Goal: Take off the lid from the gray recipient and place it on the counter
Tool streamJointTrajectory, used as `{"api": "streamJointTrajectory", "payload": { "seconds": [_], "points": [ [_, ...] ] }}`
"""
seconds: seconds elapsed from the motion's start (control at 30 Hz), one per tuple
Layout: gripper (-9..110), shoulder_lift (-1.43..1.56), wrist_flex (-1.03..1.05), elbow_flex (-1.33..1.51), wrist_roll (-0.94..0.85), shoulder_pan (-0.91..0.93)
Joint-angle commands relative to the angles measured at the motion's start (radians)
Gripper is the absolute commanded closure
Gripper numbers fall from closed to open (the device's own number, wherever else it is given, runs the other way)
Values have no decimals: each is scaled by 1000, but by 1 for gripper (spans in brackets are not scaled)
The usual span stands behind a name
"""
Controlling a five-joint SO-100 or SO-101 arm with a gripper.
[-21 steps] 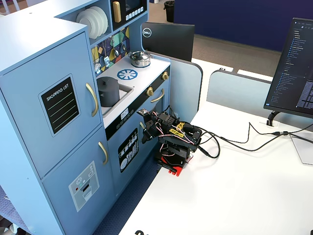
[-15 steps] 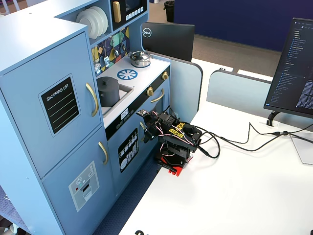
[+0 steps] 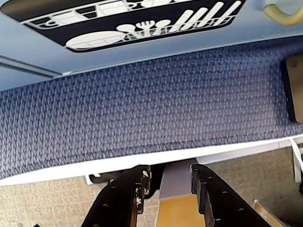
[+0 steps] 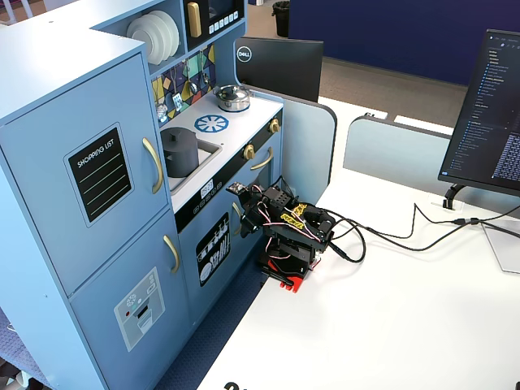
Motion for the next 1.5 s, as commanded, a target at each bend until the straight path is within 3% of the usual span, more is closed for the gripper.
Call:
{"api": "streamJointTrajectory", "payload": {
  "seconds": [0.0,0.1,0.3,0.43,0.5,0.63,1.47],
  "points": [
    [101,-3,-114,-109,-12,29],
    [101,-12,-313,-235,-54,32],
    [101,-110,-928,-420,-97,9],
    [87,-158,-1089,-469,-115,46],
    [79,-173,-1106,-491,-114,64],
    [75,-235,-1149,-535,-115,67],
    [78,-723,-1226,-857,-170,11]
  ]
}}
